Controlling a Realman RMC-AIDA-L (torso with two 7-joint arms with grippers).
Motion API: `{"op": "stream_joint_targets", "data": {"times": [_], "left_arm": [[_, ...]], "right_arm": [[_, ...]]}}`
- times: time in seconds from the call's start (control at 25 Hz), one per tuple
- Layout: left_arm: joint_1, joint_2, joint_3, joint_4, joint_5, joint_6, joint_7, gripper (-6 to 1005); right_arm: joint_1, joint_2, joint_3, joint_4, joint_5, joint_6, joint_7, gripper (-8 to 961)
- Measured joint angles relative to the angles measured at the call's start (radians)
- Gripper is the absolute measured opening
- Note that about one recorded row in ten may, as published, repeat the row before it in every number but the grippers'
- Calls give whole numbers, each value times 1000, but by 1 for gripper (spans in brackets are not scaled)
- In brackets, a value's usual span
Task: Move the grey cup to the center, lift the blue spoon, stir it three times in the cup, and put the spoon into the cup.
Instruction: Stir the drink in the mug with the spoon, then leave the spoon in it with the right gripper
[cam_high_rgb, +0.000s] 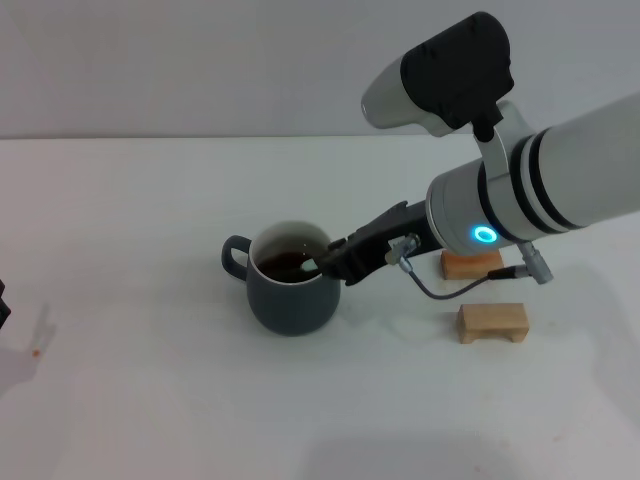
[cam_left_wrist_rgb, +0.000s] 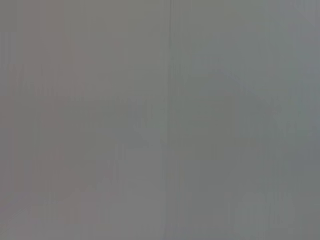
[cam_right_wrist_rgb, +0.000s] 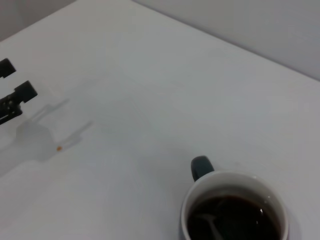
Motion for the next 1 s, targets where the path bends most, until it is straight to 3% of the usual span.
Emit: {"op": "stream_joint_targets", "data": {"times": [0.44,0.76,1.0], "left_arm": [[-3,0,-1,6,-3,-2,-3,859],[-5,0,-1,4,-4,-4,-4,859],[-1,0,-1,3,-4,-1,-4,859]], "right_arm": [[43,-5,41,-84,-16,-42,-43,164],[13,-4,53,-56,-17,-25,-49,165],[-32,-1,30,3,-12,-28,-56,247]]}}
